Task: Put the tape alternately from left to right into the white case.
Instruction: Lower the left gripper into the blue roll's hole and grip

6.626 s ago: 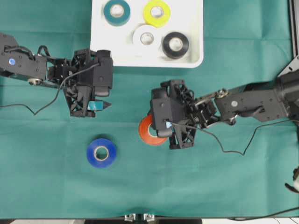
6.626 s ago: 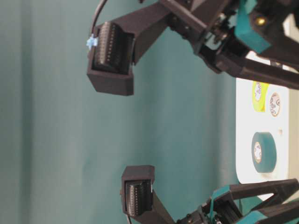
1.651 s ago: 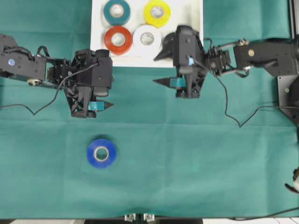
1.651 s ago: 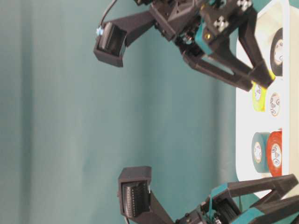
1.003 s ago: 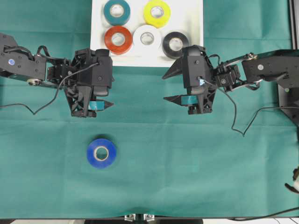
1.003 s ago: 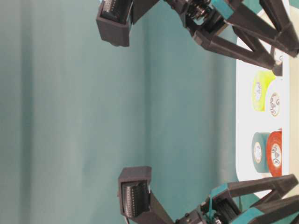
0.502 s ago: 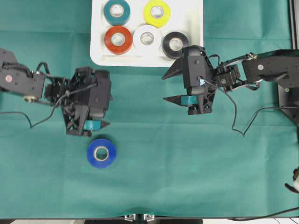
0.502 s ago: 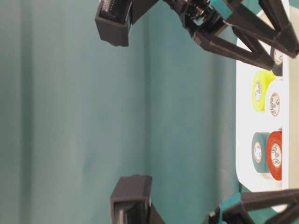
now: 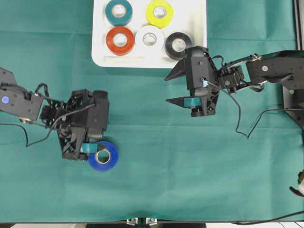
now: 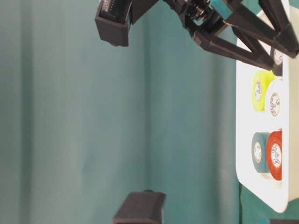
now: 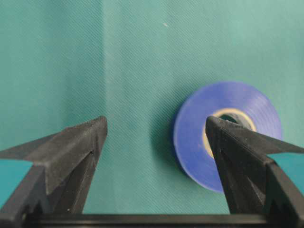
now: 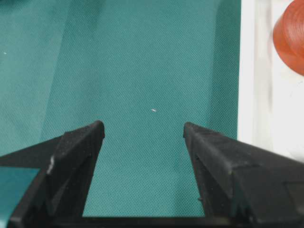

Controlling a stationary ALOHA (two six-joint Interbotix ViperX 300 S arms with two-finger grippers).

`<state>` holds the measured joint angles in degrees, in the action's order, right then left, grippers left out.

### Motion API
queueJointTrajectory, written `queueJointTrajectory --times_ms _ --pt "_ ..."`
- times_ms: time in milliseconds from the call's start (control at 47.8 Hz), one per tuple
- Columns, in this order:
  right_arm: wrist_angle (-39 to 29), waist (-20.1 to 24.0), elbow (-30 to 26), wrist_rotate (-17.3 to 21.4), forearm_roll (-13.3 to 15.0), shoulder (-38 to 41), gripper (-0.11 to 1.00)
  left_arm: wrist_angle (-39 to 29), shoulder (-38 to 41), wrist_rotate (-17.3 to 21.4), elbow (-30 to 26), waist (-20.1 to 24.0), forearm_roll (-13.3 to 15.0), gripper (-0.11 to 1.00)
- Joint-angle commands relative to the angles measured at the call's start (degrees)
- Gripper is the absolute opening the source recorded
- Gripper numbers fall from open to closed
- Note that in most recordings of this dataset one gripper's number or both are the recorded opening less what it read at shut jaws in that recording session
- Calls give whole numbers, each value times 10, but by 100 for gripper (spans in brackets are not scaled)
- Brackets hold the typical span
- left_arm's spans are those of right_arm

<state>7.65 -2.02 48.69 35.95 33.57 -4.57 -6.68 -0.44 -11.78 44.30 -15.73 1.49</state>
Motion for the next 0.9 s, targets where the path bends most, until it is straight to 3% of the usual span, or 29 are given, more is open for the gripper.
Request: queueJointTrajectory --times_ms 0,878 --pt "5 1 -4 -1 1 -11 76 3 0 -1 1 -13 1 85" --pt "5 1 -5 -1 1 -8 76 -2 76 -2 -34 -25 1 81"
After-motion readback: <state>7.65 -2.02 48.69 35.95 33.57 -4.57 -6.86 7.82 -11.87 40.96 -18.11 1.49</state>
